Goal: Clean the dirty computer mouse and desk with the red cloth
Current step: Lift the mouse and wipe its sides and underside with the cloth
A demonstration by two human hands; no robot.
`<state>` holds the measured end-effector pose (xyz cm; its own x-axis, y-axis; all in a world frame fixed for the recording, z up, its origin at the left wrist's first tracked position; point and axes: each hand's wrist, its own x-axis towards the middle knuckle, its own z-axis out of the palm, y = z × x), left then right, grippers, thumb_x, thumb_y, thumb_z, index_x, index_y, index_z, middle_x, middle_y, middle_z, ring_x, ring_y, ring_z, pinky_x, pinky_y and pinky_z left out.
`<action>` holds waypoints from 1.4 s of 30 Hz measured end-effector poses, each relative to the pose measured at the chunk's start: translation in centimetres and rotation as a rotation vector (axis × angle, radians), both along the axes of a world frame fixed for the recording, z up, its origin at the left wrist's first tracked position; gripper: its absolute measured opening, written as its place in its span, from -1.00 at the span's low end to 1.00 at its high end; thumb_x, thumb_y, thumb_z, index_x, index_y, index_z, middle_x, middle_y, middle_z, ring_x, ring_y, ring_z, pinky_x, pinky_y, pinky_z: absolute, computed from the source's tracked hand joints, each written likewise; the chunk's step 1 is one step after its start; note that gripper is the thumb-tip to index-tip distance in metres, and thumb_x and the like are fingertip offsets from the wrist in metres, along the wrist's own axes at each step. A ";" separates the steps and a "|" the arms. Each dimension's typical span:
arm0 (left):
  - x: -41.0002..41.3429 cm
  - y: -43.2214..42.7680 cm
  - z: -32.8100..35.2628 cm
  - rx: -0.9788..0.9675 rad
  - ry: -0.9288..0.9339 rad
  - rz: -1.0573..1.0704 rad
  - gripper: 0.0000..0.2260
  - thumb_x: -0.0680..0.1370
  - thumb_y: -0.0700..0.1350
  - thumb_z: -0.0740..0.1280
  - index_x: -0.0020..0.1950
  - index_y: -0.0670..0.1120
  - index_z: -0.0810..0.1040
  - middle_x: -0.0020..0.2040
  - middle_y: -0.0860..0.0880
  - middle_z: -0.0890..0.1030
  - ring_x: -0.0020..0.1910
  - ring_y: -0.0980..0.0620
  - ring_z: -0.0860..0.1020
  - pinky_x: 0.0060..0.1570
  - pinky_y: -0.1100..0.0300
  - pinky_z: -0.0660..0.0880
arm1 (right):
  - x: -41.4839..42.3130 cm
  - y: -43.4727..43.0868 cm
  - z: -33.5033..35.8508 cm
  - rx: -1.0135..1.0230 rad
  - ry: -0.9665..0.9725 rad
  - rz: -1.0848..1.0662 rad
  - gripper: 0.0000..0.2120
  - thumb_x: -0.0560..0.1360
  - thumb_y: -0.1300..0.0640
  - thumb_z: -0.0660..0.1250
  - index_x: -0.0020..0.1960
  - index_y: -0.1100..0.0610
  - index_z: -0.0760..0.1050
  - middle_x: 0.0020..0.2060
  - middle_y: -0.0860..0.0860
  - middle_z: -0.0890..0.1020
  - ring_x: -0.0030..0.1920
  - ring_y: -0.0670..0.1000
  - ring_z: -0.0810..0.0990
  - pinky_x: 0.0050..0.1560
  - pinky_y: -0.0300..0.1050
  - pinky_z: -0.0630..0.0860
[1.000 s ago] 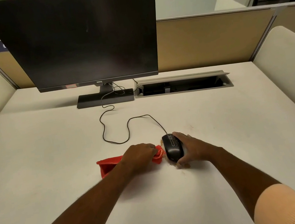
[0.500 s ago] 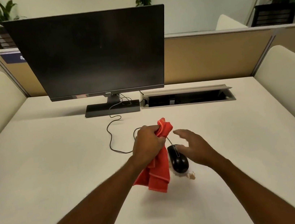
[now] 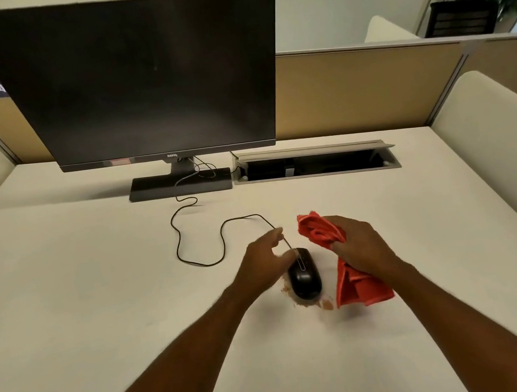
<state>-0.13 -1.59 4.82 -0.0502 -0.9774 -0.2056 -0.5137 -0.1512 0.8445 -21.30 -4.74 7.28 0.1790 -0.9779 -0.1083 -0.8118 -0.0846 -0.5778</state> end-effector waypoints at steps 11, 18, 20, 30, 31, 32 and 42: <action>-0.9 0.9 -5.3 -0.196 -0.268 -0.356 -0.12 0.26 0.24 0.49 0.48 0.01 0.24 0.36 0.04 0.45 0.29 0.04 0.43 0.27 0.08 0.44 | 2.7 -1.0 -2.5 0.035 0.473 0.317 -0.33 0.52 0.15 0.25 0.50 -0.27 0.09 0.55 -0.11 0.13 0.37 0.16 0.39 0.22 0.10 0.44; -0.8 1.2 -5.5 -0.186 -0.215 -0.329 -0.21 0.25 0.19 0.50 0.42 0.14 0.29 0.30 0.14 0.47 0.23 0.10 0.45 0.19 0.13 0.48 | 1.4 0.3 -1.0 0.089 0.451 0.415 -0.34 0.44 0.21 0.30 0.44 -0.25 0.29 0.50 -0.19 0.26 0.36 0.08 0.42 0.17 -0.05 0.43; -0.9 1.1 -5.5 -0.174 -0.240 -0.331 -0.25 0.25 0.20 0.50 0.39 0.10 0.32 0.26 0.11 0.48 0.20 0.08 0.46 0.16 0.07 0.49 | 0.7 0.9 -0.5 0.098 0.478 0.441 -0.32 0.40 0.21 0.32 0.41 -0.28 0.32 0.47 -0.21 0.30 0.31 0.06 0.46 0.13 -0.08 0.45; -0.9 0.7 -5.9 -0.199 -0.344 -0.338 -0.30 0.22 0.29 0.45 0.26 0.06 0.35 0.14 0.10 0.49 0.08 0.05 0.48 0.06 0.04 0.51 | -2.3 1.0 0.0 -0.012 0.327 0.312 -0.44 0.46 0.19 0.31 0.38 -0.22 0.39 0.38 -0.10 0.46 0.22 0.03 0.51 0.00 -0.23 0.37; -0.9 0.7 -5.8 -0.204 -0.353 -0.340 -0.31 0.22 0.30 0.45 0.23 0.06 0.35 0.12 0.10 0.50 0.04 0.04 0.48 0.03 0.05 0.51 | -2.1 0.8 0.0 -0.025 0.321 0.295 -0.45 0.47 0.19 0.32 0.39 -0.20 0.38 0.39 -0.09 0.45 0.22 0.03 0.51 0.01 -0.24 0.37; -0.9 0.6 -5.8 -0.206 -0.351 -0.343 -0.31 0.21 0.30 0.45 0.24 0.06 0.35 0.12 0.10 0.50 0.04 0.05 0.49 0.03 0.07 0.51 | -1.8 0.8 0.0 -0.028 0.323 0.297 -0.44 0.48 0.20 0.32 0.40 -0.20 0.38 0.39 -0.09 0.44 0.23 0.03 0.50 0.03 -0.23 0.37; -0.8 1.0 -4.9 -0.075 -0.184 -0.292 0.22 0.16 0.33 0.50 0.57 0.06 -0.21 0.36 0.11 0.47 0.22 0.06 0.52 0.14 0.19 0.48 | -0.4 0.6 0.3 0.163 0.218 0.489 -0.42 0.39 0.37 0.27 0.18 -0.24 0.57 0.26 -0.19 0.57 0.15 -0.09 0.55 0.14 -0.11 0.52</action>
